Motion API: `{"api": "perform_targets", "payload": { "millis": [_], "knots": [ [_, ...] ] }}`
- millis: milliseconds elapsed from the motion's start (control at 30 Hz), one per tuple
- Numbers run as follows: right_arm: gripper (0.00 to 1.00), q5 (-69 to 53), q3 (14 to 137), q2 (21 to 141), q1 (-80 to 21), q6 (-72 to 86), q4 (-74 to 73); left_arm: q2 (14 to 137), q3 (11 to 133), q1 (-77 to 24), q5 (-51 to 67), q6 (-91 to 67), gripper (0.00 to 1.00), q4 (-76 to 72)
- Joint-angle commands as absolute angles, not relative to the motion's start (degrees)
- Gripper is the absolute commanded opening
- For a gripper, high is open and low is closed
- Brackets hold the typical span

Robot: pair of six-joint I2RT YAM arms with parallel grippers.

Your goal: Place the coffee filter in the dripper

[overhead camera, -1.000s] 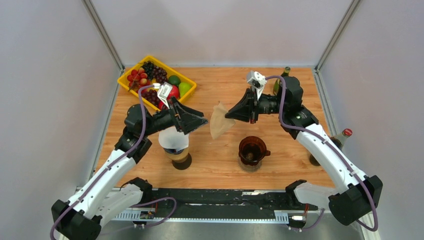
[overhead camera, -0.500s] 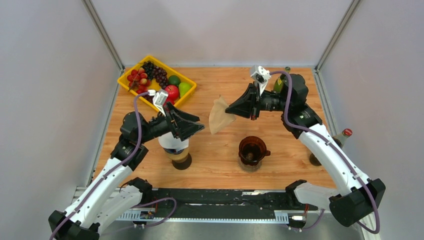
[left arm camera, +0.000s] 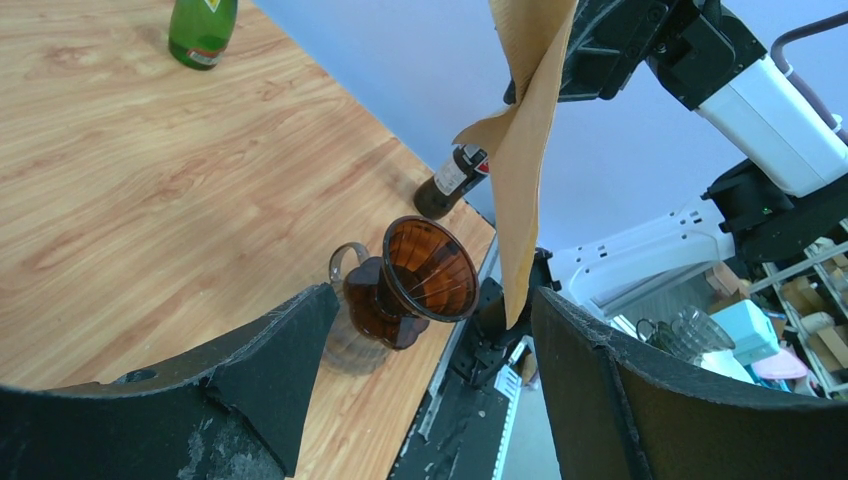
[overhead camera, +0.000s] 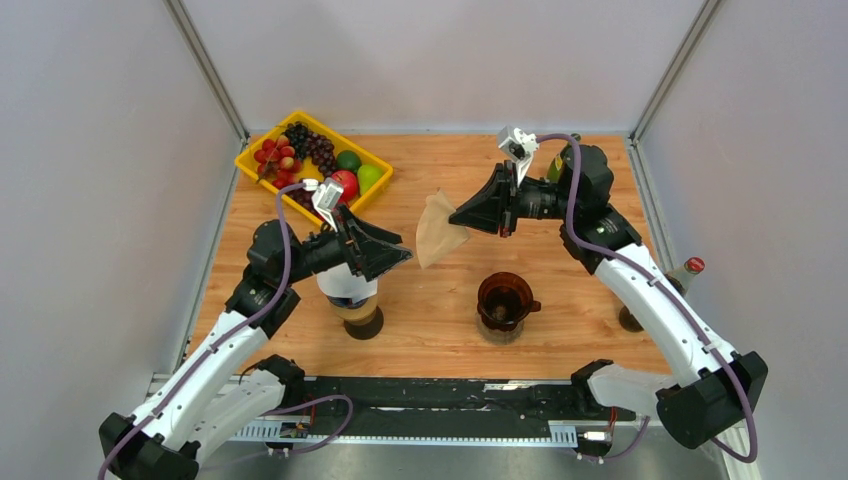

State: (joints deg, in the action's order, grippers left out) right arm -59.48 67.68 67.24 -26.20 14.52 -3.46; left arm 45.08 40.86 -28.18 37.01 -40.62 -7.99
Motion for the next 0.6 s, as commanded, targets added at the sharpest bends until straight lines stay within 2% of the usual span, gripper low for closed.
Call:
{"api": "perform_targets", "payload": {
  "millis": [0, 567],
  "knots": [
    [0.00, -59.58, 70.00, 67.67, -26.49, 15.90, -0.82, 44.91, 42.79, -28.63, 36.84, -39.97, 0.82, -10.68],
    [0.00, -61.32, 69.39, 67.75, -27.33, 18.06, 2.01, 46.77, 42.66, -29.59, 36.56, -41.23, 0.81, -13.94]
  ]
}}
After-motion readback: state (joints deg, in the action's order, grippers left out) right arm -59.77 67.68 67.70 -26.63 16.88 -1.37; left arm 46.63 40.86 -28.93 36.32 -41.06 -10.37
